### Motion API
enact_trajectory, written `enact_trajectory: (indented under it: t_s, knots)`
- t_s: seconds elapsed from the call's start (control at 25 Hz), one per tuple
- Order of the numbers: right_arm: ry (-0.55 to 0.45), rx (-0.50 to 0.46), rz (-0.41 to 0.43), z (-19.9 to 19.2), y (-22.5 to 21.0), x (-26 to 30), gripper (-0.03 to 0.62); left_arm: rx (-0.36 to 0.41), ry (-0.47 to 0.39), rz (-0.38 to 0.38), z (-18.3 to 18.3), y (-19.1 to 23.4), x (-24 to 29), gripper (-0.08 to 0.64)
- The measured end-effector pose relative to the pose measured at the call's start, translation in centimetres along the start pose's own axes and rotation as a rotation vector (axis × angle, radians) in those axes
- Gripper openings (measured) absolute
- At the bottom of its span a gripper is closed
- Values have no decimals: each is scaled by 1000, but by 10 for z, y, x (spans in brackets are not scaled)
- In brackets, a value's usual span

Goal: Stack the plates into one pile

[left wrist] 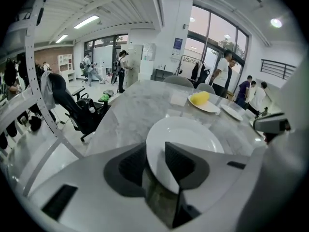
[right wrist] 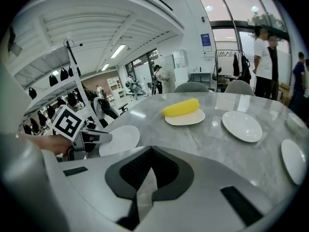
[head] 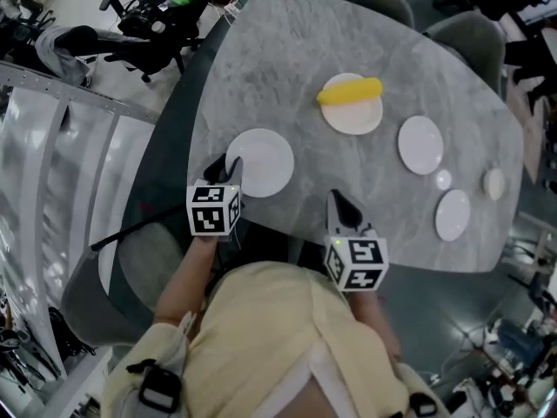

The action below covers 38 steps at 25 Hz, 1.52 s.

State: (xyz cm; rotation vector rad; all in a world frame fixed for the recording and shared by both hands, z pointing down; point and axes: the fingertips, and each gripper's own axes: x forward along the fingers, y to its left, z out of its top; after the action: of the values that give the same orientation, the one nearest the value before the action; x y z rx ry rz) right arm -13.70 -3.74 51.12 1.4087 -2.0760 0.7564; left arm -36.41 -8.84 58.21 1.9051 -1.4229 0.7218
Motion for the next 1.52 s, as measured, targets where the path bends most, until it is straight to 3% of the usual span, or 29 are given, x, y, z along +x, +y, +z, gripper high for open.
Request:
enact_trajectory:
  t_s: [0.2,0.44,0.68,1.04,1.24,1.52]
  knots:
    - [-10,-4,40,1,-14,-2,3,-119,26,-24,1,1,0,92]
    - [-29,-13,77,10,-33,-10,3,-85,9,39,9,-5,-8,87]
    - [-43,-7,106,20,-54,-16,3,-81,-25,48,25,-27,-25,60]
    - [-65,14,119,25,-92,-31,3,-119,-86,-50,51,-78,-44,28]
    - [-71,20,123,22,-110,-36,3,-164,-155,-176,79,-119,-51,12]
    - [-100,55,99,23,-134,-52,3,-112,-198,-280,109,-174,-53,12]
